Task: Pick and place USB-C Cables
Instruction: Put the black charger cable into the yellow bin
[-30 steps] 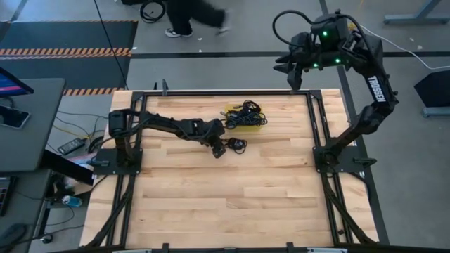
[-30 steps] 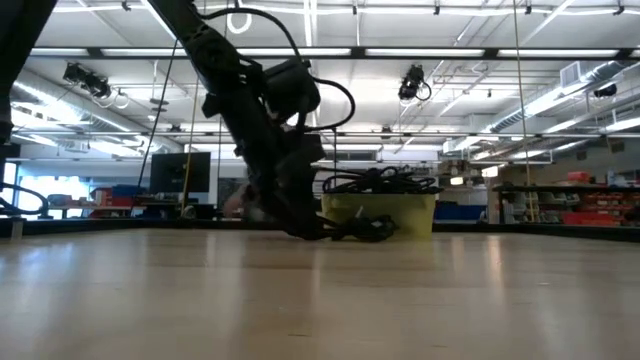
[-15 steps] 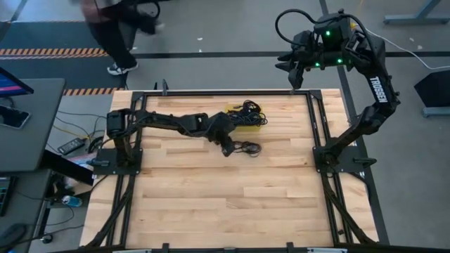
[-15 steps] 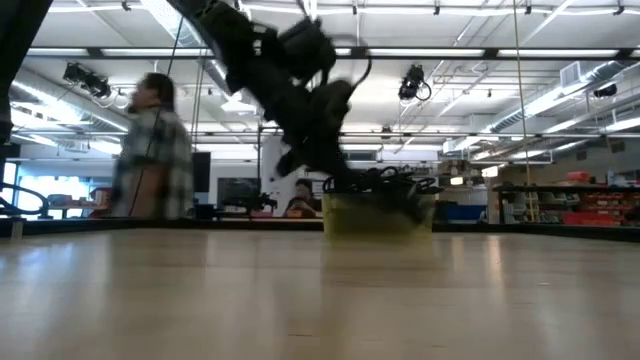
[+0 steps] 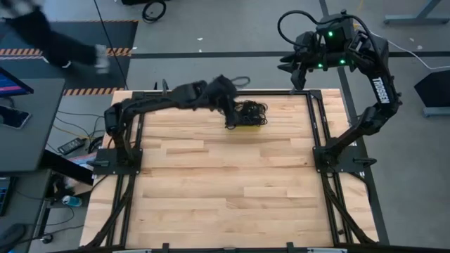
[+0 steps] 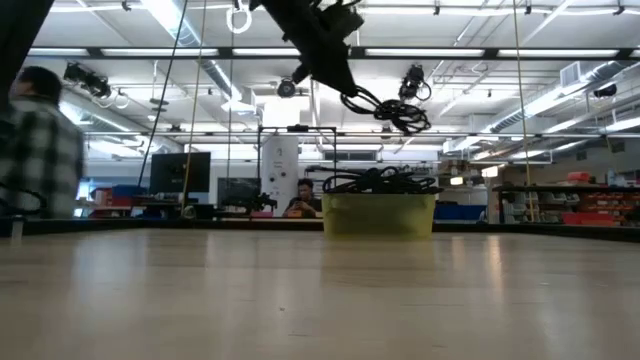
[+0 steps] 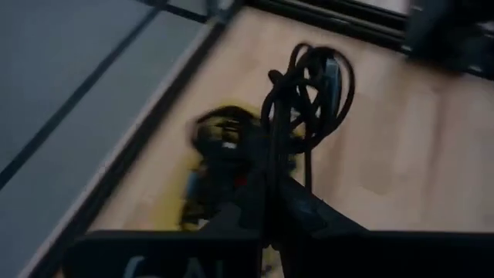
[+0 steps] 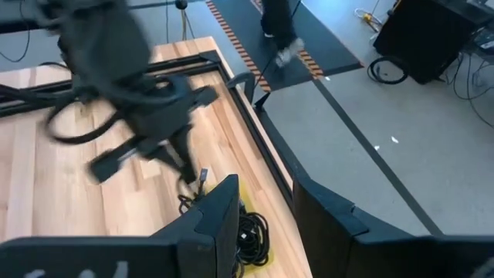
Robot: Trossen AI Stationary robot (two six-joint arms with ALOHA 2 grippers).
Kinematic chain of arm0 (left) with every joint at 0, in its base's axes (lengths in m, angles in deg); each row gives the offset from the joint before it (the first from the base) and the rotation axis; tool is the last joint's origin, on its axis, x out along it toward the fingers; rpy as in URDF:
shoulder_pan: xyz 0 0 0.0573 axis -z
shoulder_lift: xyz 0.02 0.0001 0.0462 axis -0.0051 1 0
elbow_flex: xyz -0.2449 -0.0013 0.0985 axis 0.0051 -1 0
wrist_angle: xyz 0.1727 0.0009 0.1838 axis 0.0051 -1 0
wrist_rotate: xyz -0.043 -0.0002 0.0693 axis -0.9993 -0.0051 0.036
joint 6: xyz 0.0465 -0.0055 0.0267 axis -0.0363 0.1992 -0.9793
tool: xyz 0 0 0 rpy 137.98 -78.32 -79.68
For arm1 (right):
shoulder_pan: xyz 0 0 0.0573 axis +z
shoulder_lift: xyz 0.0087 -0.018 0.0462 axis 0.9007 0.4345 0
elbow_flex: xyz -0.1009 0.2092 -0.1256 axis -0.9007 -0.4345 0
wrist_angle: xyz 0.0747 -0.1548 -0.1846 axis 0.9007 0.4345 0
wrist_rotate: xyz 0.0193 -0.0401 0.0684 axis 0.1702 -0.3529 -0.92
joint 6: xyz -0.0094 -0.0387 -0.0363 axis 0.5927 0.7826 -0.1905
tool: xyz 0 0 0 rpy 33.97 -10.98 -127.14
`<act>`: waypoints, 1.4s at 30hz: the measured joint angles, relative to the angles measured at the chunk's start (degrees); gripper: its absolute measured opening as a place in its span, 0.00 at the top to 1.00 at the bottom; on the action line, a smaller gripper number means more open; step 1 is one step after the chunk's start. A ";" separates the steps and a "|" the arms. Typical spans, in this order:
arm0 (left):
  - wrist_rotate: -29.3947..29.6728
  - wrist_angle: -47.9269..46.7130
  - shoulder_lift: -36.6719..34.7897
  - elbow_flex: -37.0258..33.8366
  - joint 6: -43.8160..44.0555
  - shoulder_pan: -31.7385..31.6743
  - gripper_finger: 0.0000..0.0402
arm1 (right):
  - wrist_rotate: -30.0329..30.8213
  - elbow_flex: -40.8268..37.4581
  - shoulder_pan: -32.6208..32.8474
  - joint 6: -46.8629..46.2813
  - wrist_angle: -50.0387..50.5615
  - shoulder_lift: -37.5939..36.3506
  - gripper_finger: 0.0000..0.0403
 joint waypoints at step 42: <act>-14.70 32.86 0.10 -26.54 10.20 -8.42 0.69 | 2.34 0.00 0.00 -0.03 -1.30 -1.36 0.68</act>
